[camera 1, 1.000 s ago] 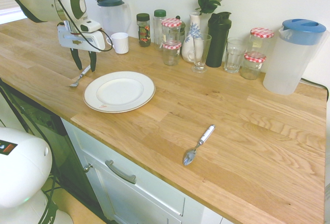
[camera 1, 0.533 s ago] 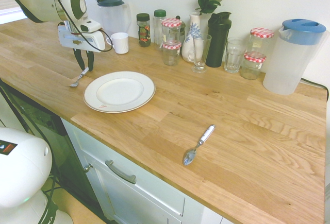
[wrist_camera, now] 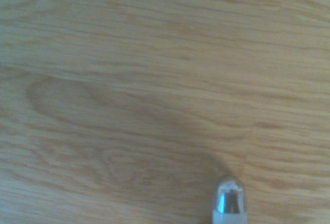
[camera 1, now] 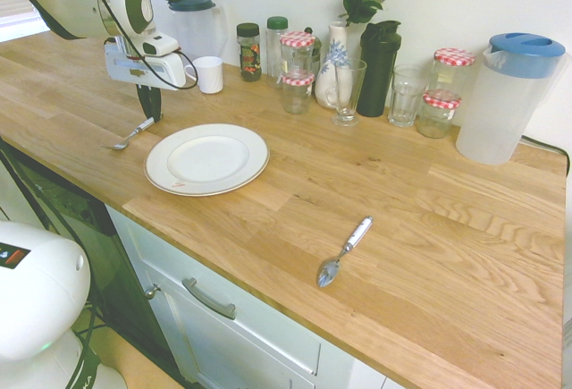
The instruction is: Put the fork into the plate
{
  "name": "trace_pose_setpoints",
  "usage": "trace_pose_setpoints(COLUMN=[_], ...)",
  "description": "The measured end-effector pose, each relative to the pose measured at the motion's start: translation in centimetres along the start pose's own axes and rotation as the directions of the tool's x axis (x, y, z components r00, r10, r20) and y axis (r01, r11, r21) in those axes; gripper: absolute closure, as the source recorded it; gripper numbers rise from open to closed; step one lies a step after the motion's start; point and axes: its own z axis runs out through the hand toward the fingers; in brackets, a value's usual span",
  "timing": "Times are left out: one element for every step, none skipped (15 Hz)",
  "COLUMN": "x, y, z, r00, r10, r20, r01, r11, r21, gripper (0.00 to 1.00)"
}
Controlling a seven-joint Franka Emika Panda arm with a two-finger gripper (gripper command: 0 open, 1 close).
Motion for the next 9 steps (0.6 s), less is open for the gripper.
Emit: trace_pose_setpoints(x=[0.1,0.4,0.8,1.2,1.5,1.8,2.1,2.3,2.6], y=[0.1,0.2,0.4,1.0,1.7,2.7,3.9,5.2,6.6], z=[-0.1,-0.3,-1.1,-2.2,-3.6,-5.2,-6.5,-7.7,-8.4], r00=[1.000,1.000,1.000,1.000,0.999,0.999,0.999,0.998,0.997], r10=[0.003,0.012,0.022,0.031,0.037,0.043,0.051,0.061,0.071], r20=[-0.002,-0.004,-0.005,-0.008,-0.010,-0.014,-0.017,-0.017,-0.016], r01=[-0.003,-0.012,-0.022,-0.030,-0.036,-0.042,-0.048,-0.058,-0.068], r11=[1.000,1.000,0.999,0.998,0.996,0.993,0.991,0.989,0.987], r21=[0.007,0.021,0.040,0.064,0.086,0.106,0.123,0.137,0.147], gripper=[1.00,1.00,1.00,1.00,1.00,1.00,1.00,1.00,1.00])
